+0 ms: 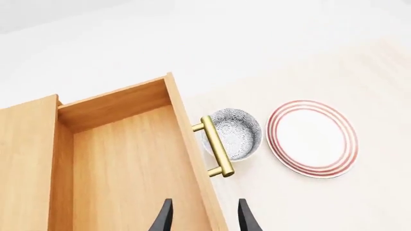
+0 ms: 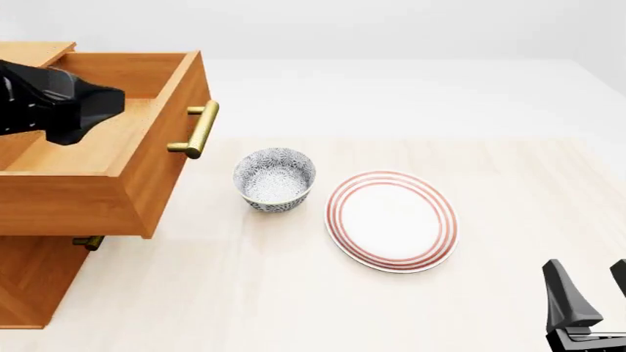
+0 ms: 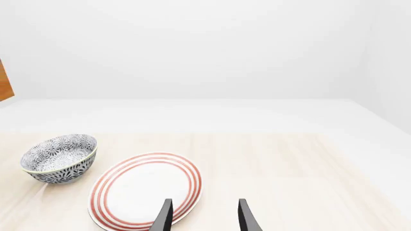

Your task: Open the top drawer of the cabinet.

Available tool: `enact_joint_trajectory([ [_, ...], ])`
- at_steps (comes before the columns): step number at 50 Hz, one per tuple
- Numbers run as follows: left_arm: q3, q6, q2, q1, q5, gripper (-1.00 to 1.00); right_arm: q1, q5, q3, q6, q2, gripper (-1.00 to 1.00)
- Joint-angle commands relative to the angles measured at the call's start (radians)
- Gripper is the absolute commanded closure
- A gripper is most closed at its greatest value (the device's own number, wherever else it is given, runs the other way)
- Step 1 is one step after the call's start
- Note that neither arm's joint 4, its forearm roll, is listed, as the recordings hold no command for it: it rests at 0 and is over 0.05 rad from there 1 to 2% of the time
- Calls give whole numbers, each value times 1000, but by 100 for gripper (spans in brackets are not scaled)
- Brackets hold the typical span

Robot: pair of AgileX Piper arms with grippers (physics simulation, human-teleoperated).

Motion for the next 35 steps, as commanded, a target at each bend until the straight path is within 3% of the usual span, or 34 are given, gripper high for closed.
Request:
enact_joint_trajectory([
  [1,-17,19,-36,-2,-1,-100,0,0,-1,0,1,-100],
  [35,-66,54,-142,44,47,-100,0,0,-1,0,0,-100],
])
